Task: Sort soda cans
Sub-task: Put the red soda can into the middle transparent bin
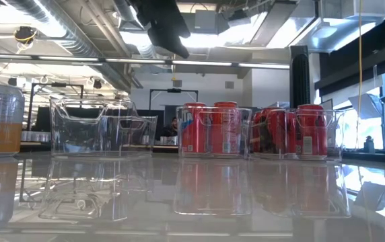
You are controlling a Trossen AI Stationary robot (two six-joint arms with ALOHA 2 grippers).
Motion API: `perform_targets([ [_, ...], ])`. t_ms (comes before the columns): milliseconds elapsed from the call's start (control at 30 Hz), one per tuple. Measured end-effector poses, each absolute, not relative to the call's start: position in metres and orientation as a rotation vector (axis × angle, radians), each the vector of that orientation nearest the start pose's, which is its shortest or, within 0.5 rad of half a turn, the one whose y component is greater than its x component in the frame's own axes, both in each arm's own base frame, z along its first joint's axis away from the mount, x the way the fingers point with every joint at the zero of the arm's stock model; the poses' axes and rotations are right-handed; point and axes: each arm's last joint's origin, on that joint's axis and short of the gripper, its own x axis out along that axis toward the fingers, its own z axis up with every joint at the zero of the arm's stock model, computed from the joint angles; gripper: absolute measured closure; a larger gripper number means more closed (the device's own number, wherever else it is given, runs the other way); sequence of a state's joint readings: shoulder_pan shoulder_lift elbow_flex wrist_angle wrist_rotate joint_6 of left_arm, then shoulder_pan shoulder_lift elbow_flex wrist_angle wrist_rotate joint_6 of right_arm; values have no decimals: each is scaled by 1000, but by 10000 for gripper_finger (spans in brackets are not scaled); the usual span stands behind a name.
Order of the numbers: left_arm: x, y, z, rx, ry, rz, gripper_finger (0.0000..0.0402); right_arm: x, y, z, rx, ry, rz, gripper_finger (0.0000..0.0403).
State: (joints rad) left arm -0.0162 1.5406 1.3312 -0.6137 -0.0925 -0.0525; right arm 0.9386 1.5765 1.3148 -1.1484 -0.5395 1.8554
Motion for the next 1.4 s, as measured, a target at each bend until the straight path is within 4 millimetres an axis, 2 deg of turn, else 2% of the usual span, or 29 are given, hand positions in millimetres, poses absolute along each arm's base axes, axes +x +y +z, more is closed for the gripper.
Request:
perform_targets([
  [233,330,-2,304,-5,819,95,45,161,245,262,908,1973,-552,59],
  [367,330,-3,304,-5,818,94,45,157,243,257,859,1983,-642,59],
  [933,330,-3,304,-5,818,94,45,144,258,254,856,1908,-658,59],
  [1400,330,-6,304,-1,818,84,45,139,264,222,866,1895,-599,59],
])
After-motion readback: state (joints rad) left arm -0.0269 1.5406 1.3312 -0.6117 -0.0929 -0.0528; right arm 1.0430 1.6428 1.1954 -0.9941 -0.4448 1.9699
